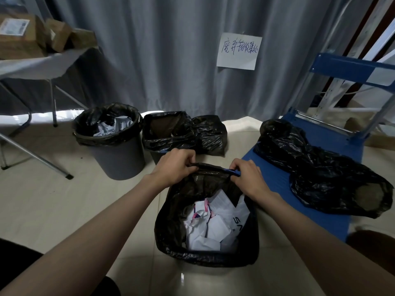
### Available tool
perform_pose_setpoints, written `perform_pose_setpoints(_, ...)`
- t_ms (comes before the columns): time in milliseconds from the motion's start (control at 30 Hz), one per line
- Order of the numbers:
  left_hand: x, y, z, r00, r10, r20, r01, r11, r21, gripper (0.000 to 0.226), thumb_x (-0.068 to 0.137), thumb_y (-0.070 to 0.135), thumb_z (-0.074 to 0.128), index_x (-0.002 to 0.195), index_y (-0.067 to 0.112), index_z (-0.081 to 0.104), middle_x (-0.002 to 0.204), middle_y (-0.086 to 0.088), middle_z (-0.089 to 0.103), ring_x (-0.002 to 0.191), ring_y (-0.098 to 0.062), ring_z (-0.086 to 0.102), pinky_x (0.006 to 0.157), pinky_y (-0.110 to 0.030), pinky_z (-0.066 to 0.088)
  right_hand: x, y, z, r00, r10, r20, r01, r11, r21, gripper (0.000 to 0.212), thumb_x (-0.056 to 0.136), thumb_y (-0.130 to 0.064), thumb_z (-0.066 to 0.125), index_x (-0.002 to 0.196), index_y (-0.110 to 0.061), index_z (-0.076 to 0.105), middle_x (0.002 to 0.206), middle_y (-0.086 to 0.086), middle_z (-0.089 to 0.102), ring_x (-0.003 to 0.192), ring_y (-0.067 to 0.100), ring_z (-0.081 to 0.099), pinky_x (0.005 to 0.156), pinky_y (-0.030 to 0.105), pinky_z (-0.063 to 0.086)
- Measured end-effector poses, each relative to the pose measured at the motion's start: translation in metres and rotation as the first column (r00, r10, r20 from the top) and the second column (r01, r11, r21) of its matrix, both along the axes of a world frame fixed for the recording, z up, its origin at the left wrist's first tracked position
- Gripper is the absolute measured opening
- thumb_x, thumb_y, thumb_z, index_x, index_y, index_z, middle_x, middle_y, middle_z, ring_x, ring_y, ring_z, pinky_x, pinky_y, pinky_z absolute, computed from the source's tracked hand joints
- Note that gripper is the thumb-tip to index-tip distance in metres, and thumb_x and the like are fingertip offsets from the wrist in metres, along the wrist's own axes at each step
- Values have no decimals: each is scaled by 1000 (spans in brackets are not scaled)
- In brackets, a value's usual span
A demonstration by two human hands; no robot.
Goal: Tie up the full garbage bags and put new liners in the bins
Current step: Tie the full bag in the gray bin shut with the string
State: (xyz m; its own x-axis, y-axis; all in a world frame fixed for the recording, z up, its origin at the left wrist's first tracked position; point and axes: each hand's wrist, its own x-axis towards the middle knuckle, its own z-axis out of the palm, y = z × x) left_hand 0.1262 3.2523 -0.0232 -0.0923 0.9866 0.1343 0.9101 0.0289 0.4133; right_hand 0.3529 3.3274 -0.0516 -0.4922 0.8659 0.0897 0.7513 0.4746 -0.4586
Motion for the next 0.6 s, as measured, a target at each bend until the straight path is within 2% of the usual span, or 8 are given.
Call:
perform_pose_setpoints(100, 0, 0, 0, 999, 29, -38, -28, 1000, 8, 25, 85, 33, 70, 71, 26, 49, 69, 9, 56, 73, -15, 55, 68, -36, 47, 1, -2, 2, 999, -4, -45, 4, 1000, -7, 20, 85, -9, 66, 84, -21, 51, 86, 0, 56, 93, 21, 46, 83, 35, 34)
perform_pose_setpoints(300, 0, -3, -2, 993, 58, -101, -58, 998, 2, 25, 86, 33, 68, 73, 27, 47, 73, 9, 56, 77, -18, 56, 70, -36, 47, 14, 1, -2, 996, -72, -43, 72, 997, -9, 24, 85, -6, 62, 81, -22, 44, 74, -4, 52, 79, 21, 51, 75, 35, 32)
perform_pose_setpoints(433, -3, -4, -5, 988, 90, -128, -91, 996, 1, 25, 87, 33, 67, 75, 29, 46, 78, 7, 57, 83, -21, 58, 69, -35, 44, 28, 5, -5, 987, -159, 15, 160, 984, -84, 17, 88, -4, 58, 92, -19, 51, 77, -6, 49, 82, 21, 50, 77, 35, 34)
perform_pose_setpoints(533, -5, -6, -8, 986, 108, -126, -112, 994, -22, 22, 86, 33, 68, 77, 29, 48, 85, 4, 60, 87, -22, 59, 68, -34, 41, 35, 6, -7, 976, -216, -43, 209, 969, -129, 10, 92, -11, 62, 88, -17, 56, 83, 2, 55, 82, 24, 54, 70, 35, 42)
perform_pose_setpoints(600, -4, -8, -9, 987, 109, -118, -115, 992, -44, 21, 85, 34, 69, 79, 30, 49, 88, 4, 61, 88, -22, 60, 68, -33, 40, 38, 4, -6, 968, -245, -51, 235, 960, -153, 9, 92, -14, 63, 86, -17, 57, 83, 3, 56, 81, 24, 54, 67, 34, 43)
